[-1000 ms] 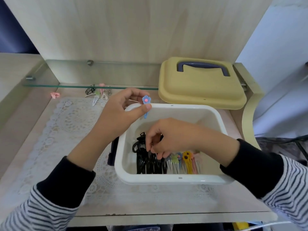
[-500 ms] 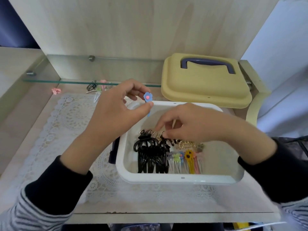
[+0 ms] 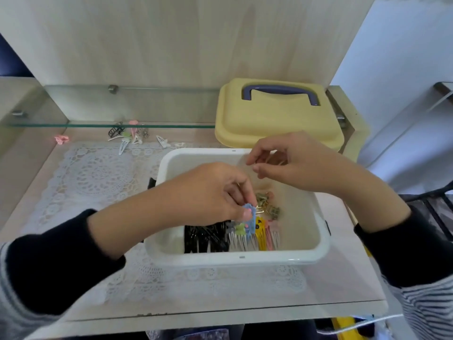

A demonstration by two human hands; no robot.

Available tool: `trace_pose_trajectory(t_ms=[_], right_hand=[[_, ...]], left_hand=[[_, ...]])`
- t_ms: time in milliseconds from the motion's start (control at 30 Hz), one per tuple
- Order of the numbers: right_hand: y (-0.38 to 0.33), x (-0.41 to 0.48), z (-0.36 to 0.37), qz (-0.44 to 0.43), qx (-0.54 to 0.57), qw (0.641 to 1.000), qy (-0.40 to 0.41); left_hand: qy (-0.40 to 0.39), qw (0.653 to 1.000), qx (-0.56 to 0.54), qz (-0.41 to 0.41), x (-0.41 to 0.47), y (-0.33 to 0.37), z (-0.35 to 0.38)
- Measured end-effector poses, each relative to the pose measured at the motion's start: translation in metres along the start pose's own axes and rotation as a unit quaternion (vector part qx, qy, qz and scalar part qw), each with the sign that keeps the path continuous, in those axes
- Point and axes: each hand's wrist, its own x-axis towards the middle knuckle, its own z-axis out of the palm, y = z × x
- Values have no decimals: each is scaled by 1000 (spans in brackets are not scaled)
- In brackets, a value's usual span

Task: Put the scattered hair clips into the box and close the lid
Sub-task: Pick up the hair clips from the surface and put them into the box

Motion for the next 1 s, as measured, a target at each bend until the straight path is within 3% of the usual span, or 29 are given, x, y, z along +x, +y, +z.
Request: trace_pose_trajectory(t_ms=[267, 433, 1000], right_hand=[[4, -1, 1, -13, 20, 1000, 4], [3, -1, 2, -21, 13, 1000, 0], [5, -2, 5, -21, 7, 1000, 9]], left_hand=[[-92, 976, 193, -35, 33, 0, 18], [-63, 961, 270, -9, 40, -2, 27], [-15, 958, 286, 6, 31, -2, 19]])
